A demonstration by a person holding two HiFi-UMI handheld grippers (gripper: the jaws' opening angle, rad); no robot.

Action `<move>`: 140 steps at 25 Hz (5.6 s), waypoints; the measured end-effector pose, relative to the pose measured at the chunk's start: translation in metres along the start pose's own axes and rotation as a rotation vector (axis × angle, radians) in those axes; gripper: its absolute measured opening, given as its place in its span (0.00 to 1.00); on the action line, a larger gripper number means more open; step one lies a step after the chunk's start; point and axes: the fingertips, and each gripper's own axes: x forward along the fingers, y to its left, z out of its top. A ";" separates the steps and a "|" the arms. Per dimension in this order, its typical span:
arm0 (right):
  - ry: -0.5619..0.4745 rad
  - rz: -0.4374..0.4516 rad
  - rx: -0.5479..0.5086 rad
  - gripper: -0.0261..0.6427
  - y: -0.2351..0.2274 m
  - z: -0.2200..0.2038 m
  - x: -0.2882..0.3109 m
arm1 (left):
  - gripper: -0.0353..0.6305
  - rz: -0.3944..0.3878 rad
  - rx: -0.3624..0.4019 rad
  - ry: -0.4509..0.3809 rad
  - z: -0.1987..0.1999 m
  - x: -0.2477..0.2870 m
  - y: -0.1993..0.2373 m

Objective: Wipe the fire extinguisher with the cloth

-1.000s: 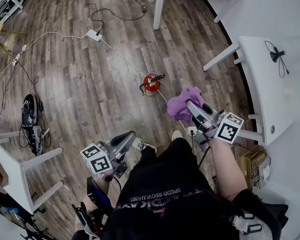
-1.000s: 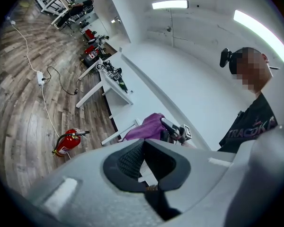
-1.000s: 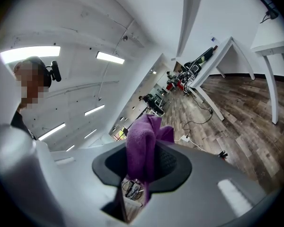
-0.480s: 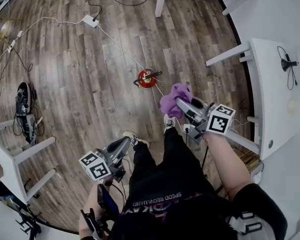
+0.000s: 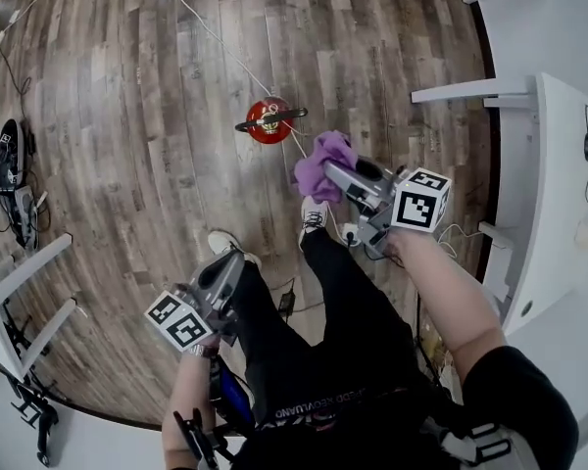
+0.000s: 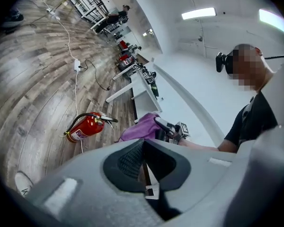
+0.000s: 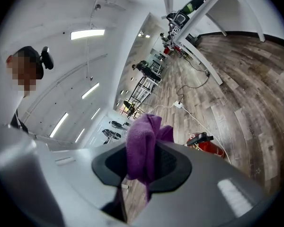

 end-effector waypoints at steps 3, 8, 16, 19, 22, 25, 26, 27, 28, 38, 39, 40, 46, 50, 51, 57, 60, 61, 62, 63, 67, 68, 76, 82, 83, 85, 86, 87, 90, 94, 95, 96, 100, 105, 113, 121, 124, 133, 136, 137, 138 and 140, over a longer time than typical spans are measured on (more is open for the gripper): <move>-0.028 -0.024 0.026 0.18 -0.038 -0.008 0.020 | 0.05 -0.012 -0.027 -0.010 -0.006 0.013 0.033; -0.087 -0.052 0.044 0.18 -0.100 -0.026 0.051 | 0.05 -0.059 0.005 0.003 -0.016 0.036 0.089; -0.178 -0.009 -0.006 0.18 -0.187 -0.055 0.104 | 0.05 -0.136 0.068 0.048 -0.047 0.061 0.197; -0.206 0.016 -0.040 0.18 -0.211 -0.060 0.115 | 0.05 -0.159 0.064 0.027 -0.052 0.068 0.231; -0.250 0.084 -0.071 0.18 -0.226 -0.061 0.124 | 0.05 -0.196 0.061 -0.023 -0.045 0.074 0.260; -0.304 0.208 -0.091 0.18 -0.233 -0.062 0.126 | 0.05 -0.246 0.074 -0.069 -0.033 0.082 0.278; -0.325 0.262 -0.086 0.18 -0.235 -0.062 0.126 | 0.05 -0.260 0.085 -0.076 -0.030 0.085 0.282; -0.346 0.318 -0.075 0.18 -0.238 -0.062 0.125 | 0.05 -0.270 0.101 -0.079 -0.028 0.087 0.286; -0.368 0.371 -0.058 0.18 -0.243 -0.062 0.125 | 0.05 -0.278 0.120 -0.082 -0.026 0.090 0.289; -0.382 0.381 0.170 0.18 -0.396 -0.134 0.173 | 0.05 -0.368 0.141 -0.127 -0.005 0.104 0.307; -0.383 0.360 0.197 0.18 -0.415 -0.144 0.181 | 0.05 -0.360 0.150 -0.135 -0.001 0.103 0.310; -0.381 0.337 0.220 0.18 -0.432 -0.154 0.191 | 0.05 -0.347 0.155 -0.146 0.002 0.101 0.313; -0.302 0.096 0.306 0.18 -0.526 -0.209 0.234 | 0.05 -0.274 0.179 -0.155 0.006 0.105 0.331; -0.268 0.048 0.334 0.18 -0.538 -0.218 0.237 | 0.05 -0.275 0.179 -0.145 0.003 0.118 0.326; -0.257 0.049 0.321 0.18 -0.536 -0.216 0.237 | 0.05 -0.276 0.179 -0.138 0.001 0.121 0.327; -0.216 0.122 0.113 0.17 -0.469 -0.181 0.216 | 0.05 -0.296 0.206 -0.090 -0.002 0.145 0.329; -0.273 0.210 -0.058 0.17 -0.400 -0.154 0.185 | 0.05 -0.306 0.206 -0.075 0.000 0.152 0.325; -0.294 0.235 -0.126 0.17 -0.377 -0.143 0.175 | 0.05 -0.314 0.210 -0.074 0.001 0.155 0.322; -0.313 0.258 -0.196 0.17 -0.354 -0.133 0.165 | 0.05 -0.323 0.215 -0.075 0.003 0.159 0.318; -0.330 0.276 -0.268 0.17 -0.332 -0.125 0.156 | 0.05 -0.334 0.220 -0.076 0.005 0.162 0.314; -0.371 0.268 -0.594 0.17 -0.264 -0.105 0.131 | 0.05 -0.358 0.228 -0.075 0.005 0.167 0.303; -0.375 0.241 -0.700 0.17 -0.251 -0.103 0.127 | 0.05 -0.360 0.229 -0.072 0.004 0.168 0.302; -0.241 -0.083 -1.550 0.17 -0.195 -0.127 0.135 | 0.05 -0.350 0.232 -0.079 0.003 0.163 0.301; 0.007 -0.184 -1.890 0.17 -0.190 -0.149 0.151 | 0.05 -0.347 0.222 -0.084 0.003 0.165 0.301; 0.021 -0.212 -1.924 0.17 -0.189 -0.151 0.154 | 0.05 -0.346 0.220 -0.085 0.003 0.165 0.301; 0.022 -0.284 -1.989 0.17 -0.189 -0.157 0.158 | 0.05 -0.345 0.211 -0.086 0.002 0.167 0.302; 0.009 -0.321 -2.029 0.17 -0.190 -0.160 0.159 | 0.05 -0.347 0.206 -0.088 0.002 0.168 0.302; -0.006 -0.353 -2.073 0.17 -0.191 -0.165 0.160 | 0.05 -0.350 0.204 -0.090 0.002 0.169 0.301; 0.010 -0.392 -2.172 0.17 -0.202 -0.187 0.169 | 0.05 -0.360 0.199 -0.098 0.004 0.169 0.298; 0.226 -0.417 -2.214 0.16 -0.275 -0.230 0.206 | 0.05 -0.377 0.175 -0.102 0.004 0.167 0.293; 0.269 -0.415 -2.210 0.16 -0.295 -0.241 0.217 | 0.05 -0.382 0.173 -0.102 0.003 0.167 0.291; 0.305 -0.414 -2.199 0.16 -0.314 -0.253 0.227 | 0.05 -0.386 0.175 -0.104 0.002 0.165 0.289; 0.452 -0.416 -2.054 0.16 -0.383 -0.295 0.262 | 0.05 -0.370 0.199 -0.101 -0.006 0.152 0.288; 0.727 -0.470 -1.986 0.16 -0.489 -0.339 0.291 | 0.05 -0.280 0.211 -0.115 -0.009 0.122 0.309; 0.742 -0.425 -1.869 0.16 -0.509 -0.350 0.290 | 0.05 -0.254 0.207 -0.137 -0.007 0.105 0.316; 0.071 -0.071 -0.873 0.16 -0.370 -0.223 0.208 | 0.05 -0.338 0.222 -0.087 -0.011 0.137 0.296; -0.154 0.099 -0.606 0.16 -0.330 -0.152 0.157 | 0.05 -0.339 0.216 -0.066 -0.017 0.145 0.296; -0.297 0.561 -0.318 0.16 -0.274 0.012 0.121 | 0.05 -0.291 0.206 -0.086 -0.014 0.144 0.305; -0.258 0.630 -0.304 0.16 -0.261 0.043 0.144 | 0.05 -0.279 0.199 -0.093 -0.013 0.141 0.306; -0.224 0.670 -0.292 0.16 -0.256 0.051 0.154 | 0.05 -0.275 0.198 -0.095 -0.012 0.140 0.307; -0.174 0.709 -0.285 0.16 -0.250 0.055 0.165 | 0.05 -0.271 0.196 -0.097 -0.012 0.140 0.308; -0.030 0.756 -0.311 0.16 -0.238 0.052 0.191 | 0.05 -0.263 0.190 -0.102 -0.011 0.138 0.309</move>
